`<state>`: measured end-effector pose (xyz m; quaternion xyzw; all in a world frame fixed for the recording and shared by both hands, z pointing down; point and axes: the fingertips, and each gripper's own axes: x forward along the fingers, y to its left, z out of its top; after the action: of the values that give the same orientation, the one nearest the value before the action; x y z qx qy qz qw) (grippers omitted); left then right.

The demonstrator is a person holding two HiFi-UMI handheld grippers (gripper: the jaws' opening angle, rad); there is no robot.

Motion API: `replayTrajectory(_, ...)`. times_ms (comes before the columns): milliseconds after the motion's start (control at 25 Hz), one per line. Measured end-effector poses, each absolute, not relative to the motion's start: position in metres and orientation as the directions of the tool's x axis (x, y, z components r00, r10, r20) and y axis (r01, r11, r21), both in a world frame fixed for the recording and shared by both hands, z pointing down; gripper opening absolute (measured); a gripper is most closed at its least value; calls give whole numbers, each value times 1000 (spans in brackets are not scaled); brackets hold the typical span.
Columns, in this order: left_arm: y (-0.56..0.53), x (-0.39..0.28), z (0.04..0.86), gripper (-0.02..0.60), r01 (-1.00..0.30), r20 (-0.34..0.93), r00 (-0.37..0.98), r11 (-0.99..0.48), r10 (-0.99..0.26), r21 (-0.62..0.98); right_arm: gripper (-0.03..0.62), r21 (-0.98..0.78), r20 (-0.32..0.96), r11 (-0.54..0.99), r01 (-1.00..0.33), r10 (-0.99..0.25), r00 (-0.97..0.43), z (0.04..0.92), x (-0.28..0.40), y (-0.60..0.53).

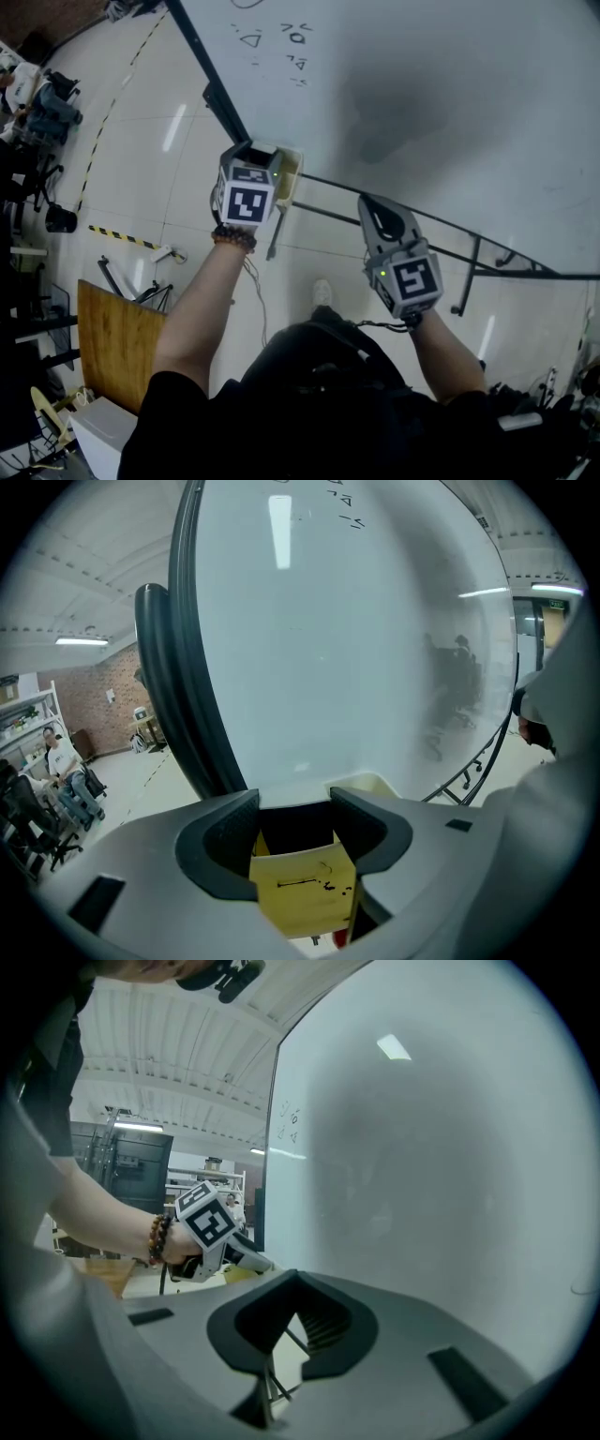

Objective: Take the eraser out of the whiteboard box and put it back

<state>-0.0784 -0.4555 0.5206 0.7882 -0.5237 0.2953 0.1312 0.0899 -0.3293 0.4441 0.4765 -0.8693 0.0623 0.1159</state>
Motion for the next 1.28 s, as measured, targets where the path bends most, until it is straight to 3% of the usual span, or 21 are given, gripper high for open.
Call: replayTrajectory(1280, -405, -92, 398, 230, -928, 335, 315, -363, -888, -89, 26, 53, 187, 612, -789, -782, -595, 408, 57, -306)
